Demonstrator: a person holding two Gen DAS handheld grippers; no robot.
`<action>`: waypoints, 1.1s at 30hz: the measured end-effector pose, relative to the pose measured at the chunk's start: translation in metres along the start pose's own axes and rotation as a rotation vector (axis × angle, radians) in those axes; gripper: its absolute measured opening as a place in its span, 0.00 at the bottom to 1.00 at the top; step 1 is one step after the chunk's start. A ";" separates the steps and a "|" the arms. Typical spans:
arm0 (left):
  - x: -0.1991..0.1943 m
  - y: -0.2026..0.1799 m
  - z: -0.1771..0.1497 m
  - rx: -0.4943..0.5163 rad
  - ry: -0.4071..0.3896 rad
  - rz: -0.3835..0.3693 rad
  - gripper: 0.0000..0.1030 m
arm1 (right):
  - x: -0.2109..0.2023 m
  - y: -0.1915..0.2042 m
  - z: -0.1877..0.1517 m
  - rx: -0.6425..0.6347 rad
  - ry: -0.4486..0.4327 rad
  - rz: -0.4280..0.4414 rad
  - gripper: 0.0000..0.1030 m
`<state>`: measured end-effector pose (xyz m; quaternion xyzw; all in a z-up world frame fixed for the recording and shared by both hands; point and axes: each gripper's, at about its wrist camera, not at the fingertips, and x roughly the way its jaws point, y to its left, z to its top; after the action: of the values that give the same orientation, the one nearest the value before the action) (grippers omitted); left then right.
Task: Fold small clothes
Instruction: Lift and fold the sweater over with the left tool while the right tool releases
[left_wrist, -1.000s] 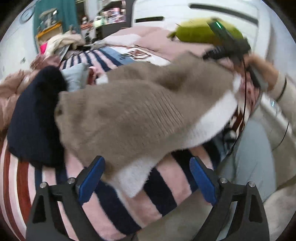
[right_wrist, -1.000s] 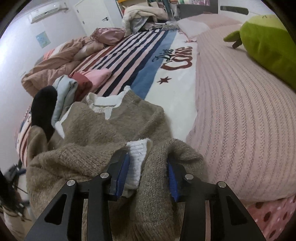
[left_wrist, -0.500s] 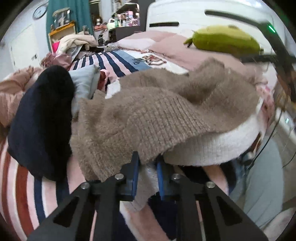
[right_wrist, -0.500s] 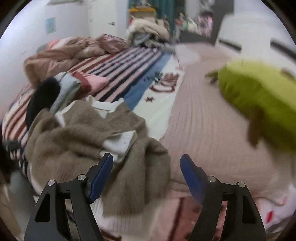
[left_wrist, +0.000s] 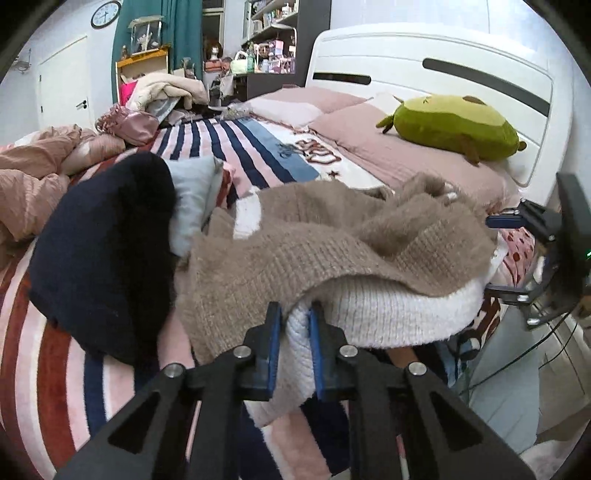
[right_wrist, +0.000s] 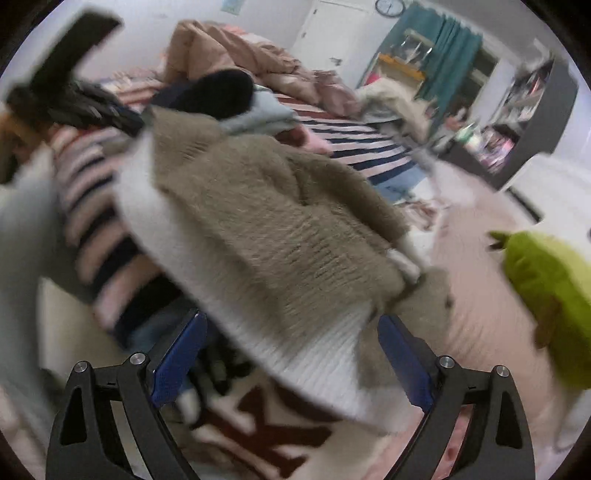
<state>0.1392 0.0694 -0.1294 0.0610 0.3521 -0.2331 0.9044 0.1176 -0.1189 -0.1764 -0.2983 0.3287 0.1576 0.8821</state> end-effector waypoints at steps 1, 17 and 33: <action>-0.002 0.001 0.003 0.001 -0.006 0.005 0.11 | 0.005 -0.001 0.003 -0.002 -0.001 -0.041 0.73; 0.083 0.073 0.148 -0.079 -0.023 0.218 0.05 | 0.110 -0.205 0.120 0.595 0.036 0.077 0.08; 0.091 0.062 0.126 -0.075 -0.009 0.106 0.32 | 0.035 -0.045 0.047 0.085 0.024 0.160 1.00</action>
<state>0.3027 0.0553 -0.0996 0.0446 0.3528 -0.1717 0.9187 0.1876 -0.1210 -0.1522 -0.2350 0.3684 0.2098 0.8746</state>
